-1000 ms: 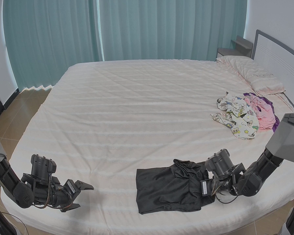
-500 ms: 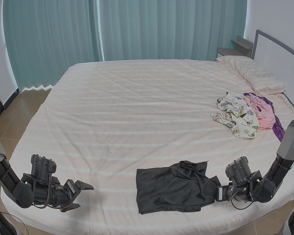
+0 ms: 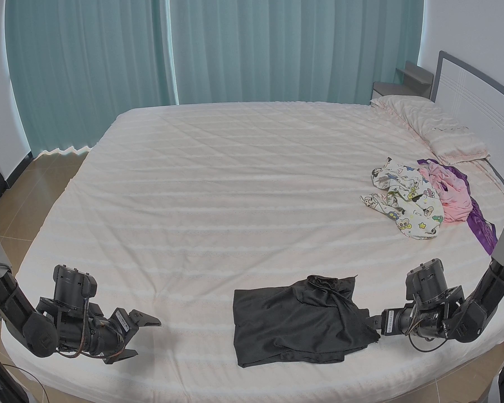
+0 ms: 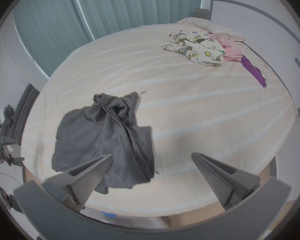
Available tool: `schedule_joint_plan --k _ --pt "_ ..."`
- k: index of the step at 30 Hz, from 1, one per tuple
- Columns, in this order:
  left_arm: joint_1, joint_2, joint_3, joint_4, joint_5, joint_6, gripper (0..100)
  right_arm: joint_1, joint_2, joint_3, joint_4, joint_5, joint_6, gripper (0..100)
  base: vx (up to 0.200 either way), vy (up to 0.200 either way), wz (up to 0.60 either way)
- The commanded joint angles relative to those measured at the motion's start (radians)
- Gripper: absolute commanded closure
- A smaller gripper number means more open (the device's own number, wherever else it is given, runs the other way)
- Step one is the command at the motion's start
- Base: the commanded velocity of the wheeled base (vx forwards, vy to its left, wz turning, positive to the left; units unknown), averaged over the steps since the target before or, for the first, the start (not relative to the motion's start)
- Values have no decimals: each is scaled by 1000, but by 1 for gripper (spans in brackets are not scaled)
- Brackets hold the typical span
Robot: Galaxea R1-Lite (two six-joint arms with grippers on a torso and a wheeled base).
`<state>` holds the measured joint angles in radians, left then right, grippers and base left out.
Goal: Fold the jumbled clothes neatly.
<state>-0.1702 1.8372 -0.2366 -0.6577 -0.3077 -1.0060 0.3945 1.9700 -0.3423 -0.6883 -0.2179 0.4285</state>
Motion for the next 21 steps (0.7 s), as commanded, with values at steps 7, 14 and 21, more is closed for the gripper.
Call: schedule_joint_plan --k 7,14,21 --pt "0 7 -1 -2 1 1 0 64 66 -254 7 22 -4 0 0 0 0" --pt "0 8 -1 -2 1 1 0 155 216 -475 161 -23 -102 0 0 0 0" --pt "-2 14 -1 -2 2 3 0 162 311 -581 171 -26 -326 0 0 0 0"
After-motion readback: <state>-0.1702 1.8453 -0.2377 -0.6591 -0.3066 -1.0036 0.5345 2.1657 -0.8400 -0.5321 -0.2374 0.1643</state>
